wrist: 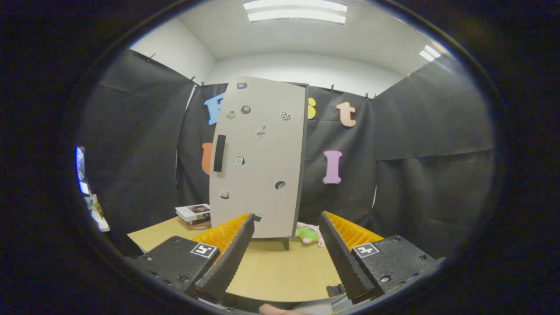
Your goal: Open the shoe cabinet door, grab the shoes and put them into the shoe cabinet, then close the shoe cabinet door.
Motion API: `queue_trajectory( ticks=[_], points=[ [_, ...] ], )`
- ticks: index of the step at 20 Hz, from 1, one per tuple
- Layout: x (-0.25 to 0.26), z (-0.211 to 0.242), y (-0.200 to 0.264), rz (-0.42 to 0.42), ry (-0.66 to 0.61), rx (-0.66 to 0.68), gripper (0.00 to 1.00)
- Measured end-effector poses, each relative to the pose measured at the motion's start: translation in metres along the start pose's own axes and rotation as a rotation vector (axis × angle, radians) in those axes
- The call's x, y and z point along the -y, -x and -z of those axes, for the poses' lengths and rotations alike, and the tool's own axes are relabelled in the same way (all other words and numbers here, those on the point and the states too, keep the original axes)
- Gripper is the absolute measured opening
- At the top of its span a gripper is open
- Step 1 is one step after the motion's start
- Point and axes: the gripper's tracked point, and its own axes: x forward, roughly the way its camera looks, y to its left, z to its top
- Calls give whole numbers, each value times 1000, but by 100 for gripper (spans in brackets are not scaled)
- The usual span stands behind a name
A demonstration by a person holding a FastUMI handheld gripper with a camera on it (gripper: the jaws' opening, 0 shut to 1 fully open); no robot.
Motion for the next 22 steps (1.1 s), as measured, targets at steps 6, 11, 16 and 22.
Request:
queue_trajectory(
  ticks=[6,11,16,22],
  points=[
    [18,-7,11,24,-16,24,98],
    [25,-6,9,19,-39,21,98],
    [23,-5,13,9,-44,28,98],
    [16,-1,12,-18,-40,19,98]
  ],
)
